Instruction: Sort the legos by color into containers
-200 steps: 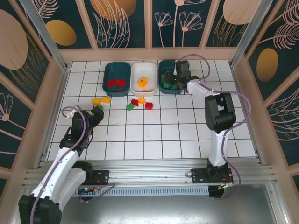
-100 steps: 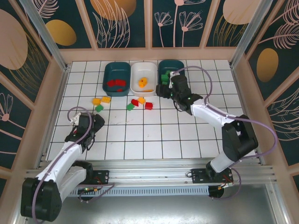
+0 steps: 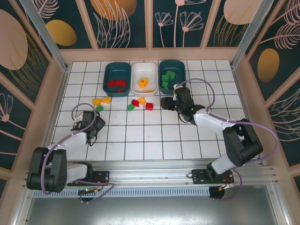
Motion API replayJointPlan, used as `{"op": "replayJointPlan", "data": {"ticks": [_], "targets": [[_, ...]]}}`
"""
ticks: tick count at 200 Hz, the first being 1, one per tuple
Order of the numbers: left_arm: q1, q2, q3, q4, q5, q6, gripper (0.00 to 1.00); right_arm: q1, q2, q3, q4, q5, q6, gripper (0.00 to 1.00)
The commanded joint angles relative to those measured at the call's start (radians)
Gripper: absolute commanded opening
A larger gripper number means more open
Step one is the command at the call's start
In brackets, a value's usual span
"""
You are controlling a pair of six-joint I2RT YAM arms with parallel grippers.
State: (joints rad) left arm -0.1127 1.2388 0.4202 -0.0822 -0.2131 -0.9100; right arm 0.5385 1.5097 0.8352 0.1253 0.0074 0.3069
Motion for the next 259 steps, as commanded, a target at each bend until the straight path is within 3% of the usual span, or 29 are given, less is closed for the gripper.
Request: {"op": "replayJointPlan", "data": {"ticks": [1, 55, 83, 124, 150, 166, 195, 223, 259], "targets": [[0.02, 0.042, 0.03, 0.086, 0.045, -0.004, 0.79, -0.002, -0.025, -0.034, 0.069, -0.014, 0.01, 0.68], [0.066, 0.108, 0.04, 0.119, 0.057, 0.053, 0.73, -0.002, -0.005, -0.053, 0.095, -0.023, 0.006, 0.65], [0.082, 0.155, 0.031, 0.167, 0.092, 0.074, 0.52, -0.002, -0.004, -0.068, 0.124, -0.032, 0.005, 0.61], [0.082, 0.162, 0.04, 0.161, 0.123, 0.103, 0.39, -0.002, -0.001, -0.082, 0.153, -0.034, 0.003, 0.54], [0.081, 0.09, 0.01, 0.199, 0.253, 0.054, 0.3, -0.002, -0.004, -0.087, 0.163, -0.027, 0.005, 0.52], [0.035, 0.035, -0.005, 0.26, 0.325, -0.003, 0.28, -0.002, -0.007, -0.097, 0.179, -0.019, 0.01, 0.51], [-0.122, 0.114, 0.21, 0.219, 0.353, 0.03, 0.27, -0.002, -0.008, -0.119, 0.214, 0.003, 0.023, 0.5], [-0.184, 0.292, 0.425, 0.285, 0.406, 0.056, 0.25, -0.002, -0.048, -0.186, 0.296, 0.064, 0.045, 0.5], [-0.233, 0.612, 0.774, 0.252, 0.5, 0.105, 0.23, -0.002, -0.046, -0.206, 0.316, 0.098, 0.051, 0.5]]}}
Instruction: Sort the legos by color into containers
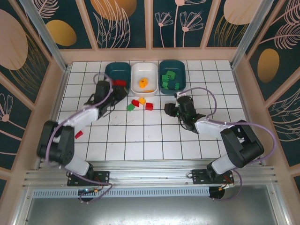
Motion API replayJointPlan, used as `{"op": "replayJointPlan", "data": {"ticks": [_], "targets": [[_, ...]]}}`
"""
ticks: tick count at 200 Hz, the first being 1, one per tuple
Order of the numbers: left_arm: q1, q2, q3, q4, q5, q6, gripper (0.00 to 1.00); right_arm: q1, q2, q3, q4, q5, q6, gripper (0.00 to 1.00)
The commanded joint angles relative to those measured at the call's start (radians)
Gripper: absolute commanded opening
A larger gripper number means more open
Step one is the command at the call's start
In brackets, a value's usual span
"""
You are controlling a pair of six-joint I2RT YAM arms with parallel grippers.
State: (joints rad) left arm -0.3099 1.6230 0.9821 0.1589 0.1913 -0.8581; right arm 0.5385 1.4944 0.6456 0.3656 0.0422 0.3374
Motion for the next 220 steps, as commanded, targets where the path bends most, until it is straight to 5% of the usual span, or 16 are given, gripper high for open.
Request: {"op": "replayJointPlan", "data": {"ticks": [1, 58, 112, 123, 148, 189, 220], "targets": [[-0.036, 0.237, 0.221, 0.007, 0.095, 0.054, 0.23, -0.002, -0.03, -0.017, 0.076, 0.064, 0.02, 0.5], [-0.044, 0.517, 0.626, -0.166, 0.148, 0.114, 0.35, 0.0, -0.049, -0.023, 0.07, 0.079, 0.009, 0.53], [-0.049, 0.422, 0.617, -0.156, 0.164, 0.164, 0.86, 0.0, -0.054, -0.023, 0.062, 0.094, 0.003, 0.62], [-0.049, 0.371, 0.587, -0.139, 0.16, 0.168, 0.98, 0.0, -0.055, -0.024, 0.064, 0.098, 0.003, 0.63], [-0.049, 0.223, 0.496, -0.117, 0.104, 0.183, 0.99, 0.0, -0.053, -0.026, 0.066, 0.099, 0.006, 0.65], [-0.024, -0.096, 0.193, -0.14, -0.179, 0.137, 0.99, 0.002, -0.036, -0.03, 0.078, 0.101, 0.012, 0.65], [0.133, -0.337, -0.171, -0.147, -0.28, -0.007, 0.98, 0.003, -0.021, -0.023, 0.078, 0.084, 0.018, 0.66]]}}
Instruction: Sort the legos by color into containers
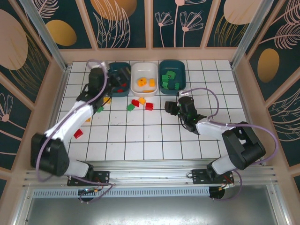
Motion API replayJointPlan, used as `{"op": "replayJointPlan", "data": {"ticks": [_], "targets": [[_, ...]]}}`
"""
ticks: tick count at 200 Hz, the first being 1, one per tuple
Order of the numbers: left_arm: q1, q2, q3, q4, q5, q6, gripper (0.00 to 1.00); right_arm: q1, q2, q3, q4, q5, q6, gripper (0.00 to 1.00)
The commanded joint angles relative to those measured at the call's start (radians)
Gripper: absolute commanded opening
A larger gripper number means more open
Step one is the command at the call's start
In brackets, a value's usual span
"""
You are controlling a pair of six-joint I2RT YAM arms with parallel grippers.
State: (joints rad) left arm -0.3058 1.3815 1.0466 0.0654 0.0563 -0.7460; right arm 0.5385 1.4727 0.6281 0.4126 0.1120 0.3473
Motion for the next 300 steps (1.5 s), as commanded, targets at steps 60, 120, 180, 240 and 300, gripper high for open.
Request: {"op": "replayJointPlan", "data": {"ticks": [60, 120, 180, 240, 300], "targets": [[0.446, -0.132, -0.519, -0.079, -0.082, -0.226, 0.98, 0.003, 0.031, -0.002, 0.048, -0.016, 0.021, 0.66], [0.521, 0.109, -0.449, 0.021, 0.088, -0.282, 0.98, 0.003, 0.018, -0.006, 0.045, -0.014, 0.016, 0.65], [0.521, 0.102, -0.436, -0.024, 0.131, -0.282, 0.89, 0.003, 0.021, -0.001, 0.042, -0.015, 0.013, 0.65], [0.521, 0.059, -0.412, -0.091, 0.067, -0.155, 0.82, 0.003, 0.018, 0.002, 0.038, -0.025, 0.018, 0.64], [0.518, 0.153, -0.358, -0.073, 0.054, -0.023, 0.74, 0.003, 0.011, 0.002, 0.033, -0.022, 0.019, 0.64]]}}
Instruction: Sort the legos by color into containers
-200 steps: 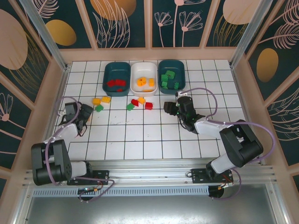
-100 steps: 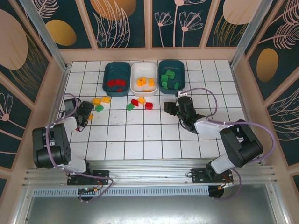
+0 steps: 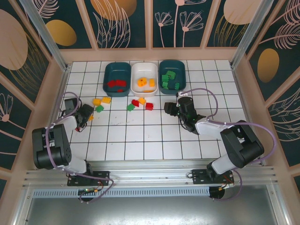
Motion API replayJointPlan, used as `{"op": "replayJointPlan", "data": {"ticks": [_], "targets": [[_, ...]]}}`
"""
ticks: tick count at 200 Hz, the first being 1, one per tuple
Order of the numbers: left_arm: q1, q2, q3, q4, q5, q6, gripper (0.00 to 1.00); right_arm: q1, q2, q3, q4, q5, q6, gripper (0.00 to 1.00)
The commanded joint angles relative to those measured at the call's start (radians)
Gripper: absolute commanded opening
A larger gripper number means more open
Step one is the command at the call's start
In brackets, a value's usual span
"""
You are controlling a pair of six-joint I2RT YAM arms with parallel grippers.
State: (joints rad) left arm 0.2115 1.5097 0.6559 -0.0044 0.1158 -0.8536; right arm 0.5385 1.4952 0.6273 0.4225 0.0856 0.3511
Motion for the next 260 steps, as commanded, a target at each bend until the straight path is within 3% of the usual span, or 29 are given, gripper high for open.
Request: {"op": "replayJointPlan", "data": {"ticks": [1, 52, 81, 141, 193, 225, 242, 260], "targets": [[0.0, 0.025, 0.034, -0.003, -0.004, 0.086, 0.74, 0.003, -0.011, 0.003, 0.024, 0.004, 0.015, 0.64], [-0.047, 0.09, 0.109, -0.022, -0.026, 0.16, 0.64, 0.003, -0.003, 0.007, 0.019, -0.002, 0.017, 0.64], [-0.111, 0.11, 0.149, -0.087, -0.13, 0.197, 0.62, 0.003, -0.005, 0.008, 0.015, 0.006, 0.014, 0.64], [-0.146, 0.119, 0.139, -0.138, -0.207, 0.231, 0.55, 0.003, 0.015, 0.018, 0.011, -0.003, 0.02, 0.64], [-0.158, 0.119, 0.136, -0.143, -0.223, 0.241, 0.37, 0.003, 0.011, 0.018, 0.007, 0.003, 0.02, 0.64], [-0.175, 0.018, 0.17, -0.214, -0.246, 0.247, 0.24, 0.003, 0.008, 0.017, 0.009, 0.003, 0.02, 0.64], [-0.234, -0.072, 0.208, -0.264, -0.314, 0.239, 0.23, 0.003, 0.009, 0.016, 0.012, 0.002, 0.023, 0.64], [-0.356, -0.098, 0.285, -0.295, -0.349, 0.215, 0.23, 0.003, 0.014, 0.015, 0.019, -0.004, 0.027, 0.64]]}}
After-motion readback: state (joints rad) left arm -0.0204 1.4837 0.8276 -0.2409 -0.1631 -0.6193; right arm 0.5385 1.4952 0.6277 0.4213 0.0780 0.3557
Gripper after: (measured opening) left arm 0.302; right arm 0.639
